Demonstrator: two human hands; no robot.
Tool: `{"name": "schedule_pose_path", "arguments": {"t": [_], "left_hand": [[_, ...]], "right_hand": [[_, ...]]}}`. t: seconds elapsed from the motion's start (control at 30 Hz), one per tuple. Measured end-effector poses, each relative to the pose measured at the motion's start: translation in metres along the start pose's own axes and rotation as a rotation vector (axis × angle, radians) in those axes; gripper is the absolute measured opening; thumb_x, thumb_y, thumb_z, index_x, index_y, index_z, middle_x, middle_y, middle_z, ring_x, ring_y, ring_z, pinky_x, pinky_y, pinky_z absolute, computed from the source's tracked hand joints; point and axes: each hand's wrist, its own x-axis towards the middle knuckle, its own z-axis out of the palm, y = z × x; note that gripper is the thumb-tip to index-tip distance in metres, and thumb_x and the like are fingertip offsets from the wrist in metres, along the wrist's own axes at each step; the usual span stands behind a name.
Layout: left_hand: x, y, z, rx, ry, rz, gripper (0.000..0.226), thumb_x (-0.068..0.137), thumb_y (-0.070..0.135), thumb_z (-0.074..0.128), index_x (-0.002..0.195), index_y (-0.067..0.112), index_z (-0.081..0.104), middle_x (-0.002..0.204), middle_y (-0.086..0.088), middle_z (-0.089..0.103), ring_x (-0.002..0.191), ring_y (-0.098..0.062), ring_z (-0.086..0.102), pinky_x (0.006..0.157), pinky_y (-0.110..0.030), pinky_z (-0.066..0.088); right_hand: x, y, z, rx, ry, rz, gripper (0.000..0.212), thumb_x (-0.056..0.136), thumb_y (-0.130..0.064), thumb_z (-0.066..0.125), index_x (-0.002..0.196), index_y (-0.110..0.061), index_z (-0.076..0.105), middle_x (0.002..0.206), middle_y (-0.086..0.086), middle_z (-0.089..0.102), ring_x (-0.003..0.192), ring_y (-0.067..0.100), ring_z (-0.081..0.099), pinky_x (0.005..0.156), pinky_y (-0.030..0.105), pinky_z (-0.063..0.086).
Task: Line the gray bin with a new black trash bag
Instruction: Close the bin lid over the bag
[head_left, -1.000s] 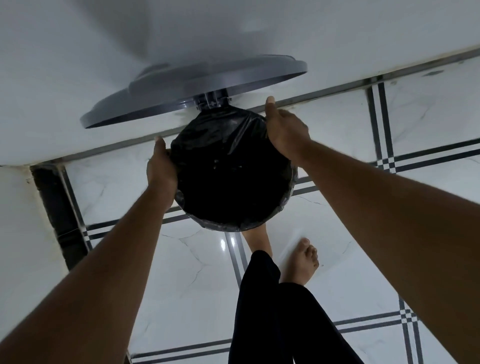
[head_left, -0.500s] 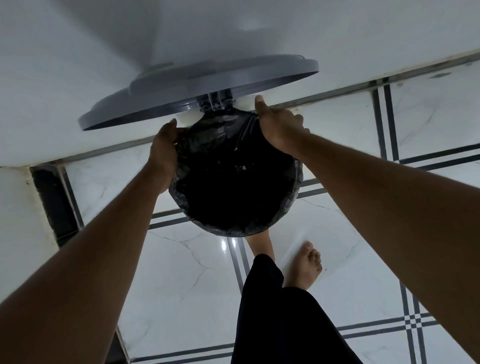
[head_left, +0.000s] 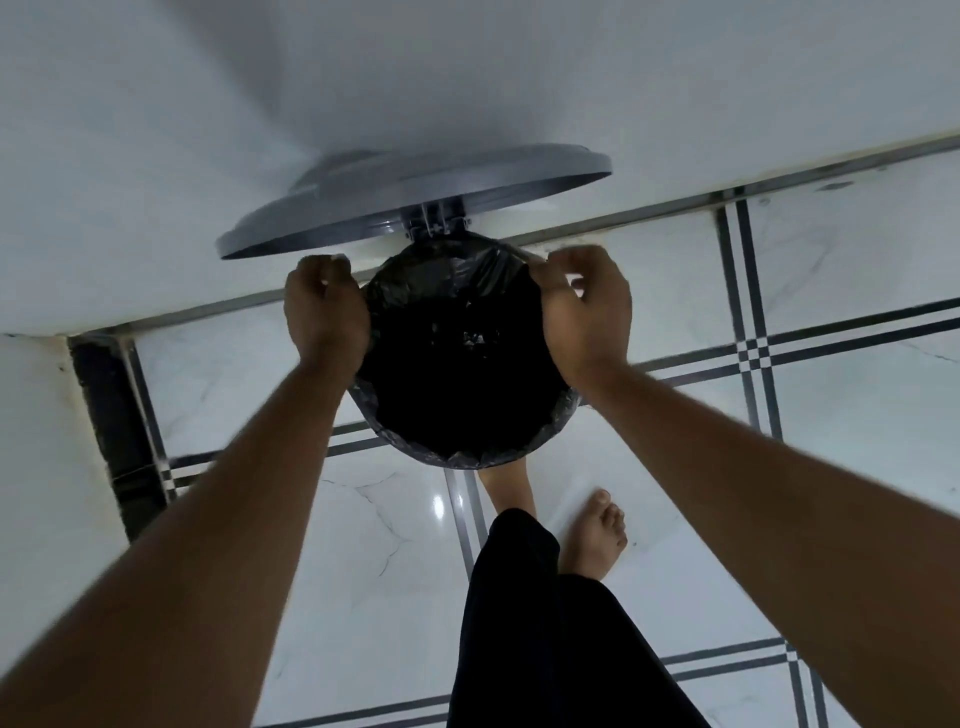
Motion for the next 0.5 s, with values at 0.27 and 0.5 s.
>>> {"name": "schedule_pose_path", "arguments": {"t": [0.27,0.5], "left_hand": [[-0.147,0.005,-0.058,-0.018,-0.077,0.340,0.015,0.104,0.016,0.056,0.098,0.015,0.070,0.087,0.000,0.073,0.084,-0.020,0.068,0.079,-0.040,0.056],[-0.199,0.082,-0.119,0.053,0.163,0.737,0.011,0.104,0.016,0.057,0.106,0.013,0.068,0.109,0.001,0.061,0.102,-0.022,0.058,0.090,-0.041,0.047]], "right_hand": [[-0.122,-0.057,-0.056,0.233,-0.055,0.166,0.009,0.104,-0.026,0.072,0.110,-0.028,0.080,0.097,-0.014,0.080,0.092,0.001,0.074,0.085,0.024,0.057],[-0.138,-0.145,-0.076,0.064,0.121,-0.330,0.015,0.104,-0.035,0.066,0.117,-0.026,0.069,0.127,-0.011,0.062,0.128,0.008,0.049,0.103,0.012,0.036]]}}
